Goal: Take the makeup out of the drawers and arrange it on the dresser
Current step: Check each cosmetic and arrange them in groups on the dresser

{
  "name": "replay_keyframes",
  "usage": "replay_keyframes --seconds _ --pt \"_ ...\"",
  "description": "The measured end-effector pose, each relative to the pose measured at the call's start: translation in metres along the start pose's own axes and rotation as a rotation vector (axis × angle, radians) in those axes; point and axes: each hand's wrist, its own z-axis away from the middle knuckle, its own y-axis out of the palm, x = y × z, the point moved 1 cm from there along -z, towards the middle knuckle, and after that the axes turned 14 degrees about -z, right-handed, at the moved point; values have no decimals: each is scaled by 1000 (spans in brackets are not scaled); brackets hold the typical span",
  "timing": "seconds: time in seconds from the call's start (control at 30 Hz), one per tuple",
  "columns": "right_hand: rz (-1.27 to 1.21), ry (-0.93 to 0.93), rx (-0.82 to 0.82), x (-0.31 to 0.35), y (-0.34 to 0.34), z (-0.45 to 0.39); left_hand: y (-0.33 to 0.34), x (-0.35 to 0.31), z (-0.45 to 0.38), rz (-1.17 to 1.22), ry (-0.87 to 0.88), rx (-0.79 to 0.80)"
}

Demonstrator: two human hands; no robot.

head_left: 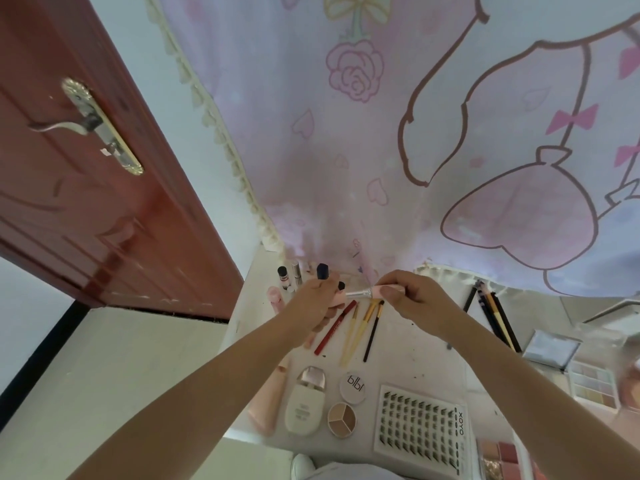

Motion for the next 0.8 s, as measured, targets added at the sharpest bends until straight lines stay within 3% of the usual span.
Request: replay_keyframes --seconds 0.1,0.2,0.53,0.7,0.8 --pt "-22 22 46 -5 11 -4 -7 4 2 -76 31 97" --pt "-81 78 96 -11 24 -11 -22 16 7 -149 173 155" --pt "-44 170 305 -30 85 -43 -63 62 8 -375 148 -107" --pt "213 199 167 -57 98 -54 -95 82 -13 -1001 70 -280" --pt "584 261 204 -79 108 -54 -100 89 -31 -1225 -15 -191"
